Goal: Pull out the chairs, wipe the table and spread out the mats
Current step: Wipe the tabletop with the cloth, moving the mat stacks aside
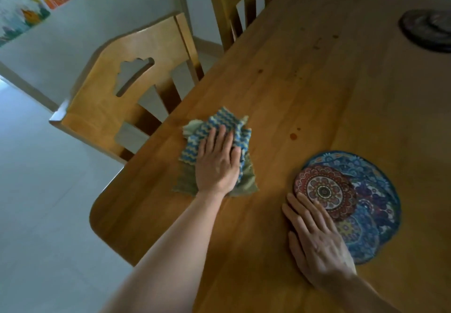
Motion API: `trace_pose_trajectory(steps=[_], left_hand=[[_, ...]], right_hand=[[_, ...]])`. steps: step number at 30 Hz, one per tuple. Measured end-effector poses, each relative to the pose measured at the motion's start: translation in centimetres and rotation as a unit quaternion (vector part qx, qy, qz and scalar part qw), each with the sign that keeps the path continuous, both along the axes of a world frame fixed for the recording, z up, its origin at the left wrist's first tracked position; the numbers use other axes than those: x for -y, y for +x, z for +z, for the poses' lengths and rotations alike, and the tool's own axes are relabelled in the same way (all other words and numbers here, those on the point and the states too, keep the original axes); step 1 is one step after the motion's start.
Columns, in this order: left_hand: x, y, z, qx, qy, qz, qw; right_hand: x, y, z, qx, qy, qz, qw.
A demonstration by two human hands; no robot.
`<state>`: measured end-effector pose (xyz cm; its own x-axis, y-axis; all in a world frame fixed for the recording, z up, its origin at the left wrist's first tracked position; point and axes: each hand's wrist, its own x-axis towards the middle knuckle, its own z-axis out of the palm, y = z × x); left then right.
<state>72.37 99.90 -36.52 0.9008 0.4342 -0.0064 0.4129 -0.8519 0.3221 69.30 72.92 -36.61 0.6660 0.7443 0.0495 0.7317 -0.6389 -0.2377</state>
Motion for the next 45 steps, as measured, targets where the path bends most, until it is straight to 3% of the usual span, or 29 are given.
trace_pose_trajectory(steps=[4, 8, 14, 19, 22, 25, 29, 32, 34, 40, 45], left_hand=[[5.9, -3.9, -0.2, -0.014, 0.021, -0.133, 0.991], [5.0, -10.0, -0.3, -0.05, 0.051, -0.156, 0.985], [-1.6, -13.1, 0.0, -0.094, 0.065, -0.093, 0.989], [-6.9, -5.0, -0.5, -0.093, 0.072, 0.008, 0.993], [-5.7, 0.3, -0.3, -0.083, 0.049, 0.043, 0.994], [-1.7, 2.0, 0.0, -0.061, 0.049, -0.047, 0.996], [2.3, -2.7, 0.0, -0.064, 0.045, -0.19, 0.979], [-1.3, -6.6, -0.6, -0.077, 0.042, -0.281, 0.956], [-4.1, -7.4, -0.4, -0.076, 0.044, -0.294, 0.952], [-10.3, 1.0, -0.5, -0.059, 0.058, -0.166, 0.983], [-8.0, 8.9, -0.2, -0.03, 0.029, -0.119, 0.992]], right_hand=[[0.1, -0.3, 0.2, -0.002, 0.001, -0.005, 1.0], [-0.1, -0.2, 0.1, -0.009, -0.005, -0.015, 1.0], [-0.1, -0.5, 0.3, -0.021, -0.019, -0.028, 0.999], [-0.2, -0.3, 0.2, -0.021, 0.009, -0.018, 1.0], [-0.4, 0.3, 1.4, -0.074, 0.094, -0.077, 0.99], [-1.8, 2.3, 2.9, -0.024, 0.163, -0.224, 0.96], [-3.4, 5.5, 2.1, -0.049, 0.078, -0.397, 0.913], [-4.7, 6.0, 0.7, -0.028, -0.01, -0.438, 0.898], [-4.5, 5.6, 0.7, -0.016, -0.036, -0.435, 0.899], [-4.9, 5.8, 0.9, -0.002, -0.041, -0.439, 0.897], [-5.0, 5.8, 1.0, 0.007, -0.038, -0.443, 0.895]])
